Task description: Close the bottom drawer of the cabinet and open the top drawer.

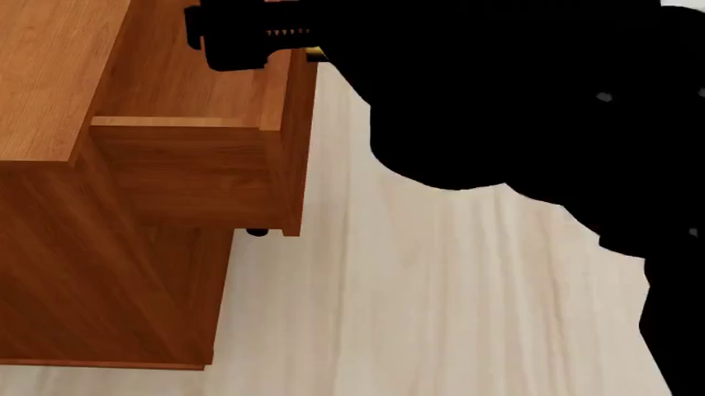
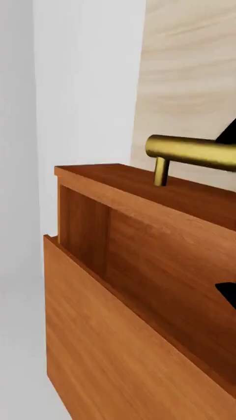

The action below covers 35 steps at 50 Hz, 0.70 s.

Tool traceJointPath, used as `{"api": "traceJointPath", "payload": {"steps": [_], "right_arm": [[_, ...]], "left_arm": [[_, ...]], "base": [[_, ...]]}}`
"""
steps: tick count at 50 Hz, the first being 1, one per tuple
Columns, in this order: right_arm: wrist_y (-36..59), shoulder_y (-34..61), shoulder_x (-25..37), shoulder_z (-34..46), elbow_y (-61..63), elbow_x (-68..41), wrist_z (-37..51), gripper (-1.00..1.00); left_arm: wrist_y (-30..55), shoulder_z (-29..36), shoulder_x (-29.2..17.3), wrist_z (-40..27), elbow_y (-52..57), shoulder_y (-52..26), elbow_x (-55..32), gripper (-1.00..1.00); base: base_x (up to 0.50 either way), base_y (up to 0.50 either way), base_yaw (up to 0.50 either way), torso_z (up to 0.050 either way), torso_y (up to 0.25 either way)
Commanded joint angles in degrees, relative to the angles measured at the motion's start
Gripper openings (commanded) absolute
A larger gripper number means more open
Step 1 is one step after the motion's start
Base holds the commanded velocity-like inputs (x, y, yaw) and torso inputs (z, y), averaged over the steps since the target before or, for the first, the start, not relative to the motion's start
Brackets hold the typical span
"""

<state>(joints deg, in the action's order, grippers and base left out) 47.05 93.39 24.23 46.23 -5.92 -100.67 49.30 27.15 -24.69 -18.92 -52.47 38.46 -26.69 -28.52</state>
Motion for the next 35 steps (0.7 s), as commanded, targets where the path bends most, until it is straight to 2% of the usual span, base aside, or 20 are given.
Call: {"api": "traceJointPath", "payload": {"steps": [1, 5, 11, 25, 35], "right_arm": [[4.1, 4.0, -3.7, 3.3, -8.1, 0.4, -4.1, 1.00], [5.8, 4.0, -4.8, 4.1, -12.1, -1.5, -3.5, 1.00], [8.8, 3.0, -4.9, 6.7, -17.0, -3.6, 2.0, 1.00], [12.7, 4.1, -0.5, 9.7, -19.5, -3.9, 11.3, 1.00], [15.1, 6.7, 2.6, 10.7, -20.8, -3.2, 13.0, 1.00]], "left_arm": [[-0.1, 0.0, -0.1, -0.1, 0.0, 0.1, -0.1, 1.00], [-0.2, -0.1, -0.1, -0.2, 0.0, 0.1, -0.2, 1.00], [-0.3, -0.2, -0.1, -0.3, 0.0, 0.1, -0.4, 1.00], [-1.1, -0.3, 0.2, -0.1, -0.3, 0.5, -0.4, 1.00], [-0.5, 0.0, -0.2, -0.6, -0.1, 0.3, -0.5, 1.00]], "base": [[0.00, 0.00, 0.00, 0.000, 0.000], [0.00, 0.00, 0.00, 0.000, 0.000], [0.00, 0.00, 0.00, 0.000, 0.000], [0.00, 0.00, 0.00, 0.000, -0.005], [0.00, 0.00, 0.00, 0.000, -0.009]]}}
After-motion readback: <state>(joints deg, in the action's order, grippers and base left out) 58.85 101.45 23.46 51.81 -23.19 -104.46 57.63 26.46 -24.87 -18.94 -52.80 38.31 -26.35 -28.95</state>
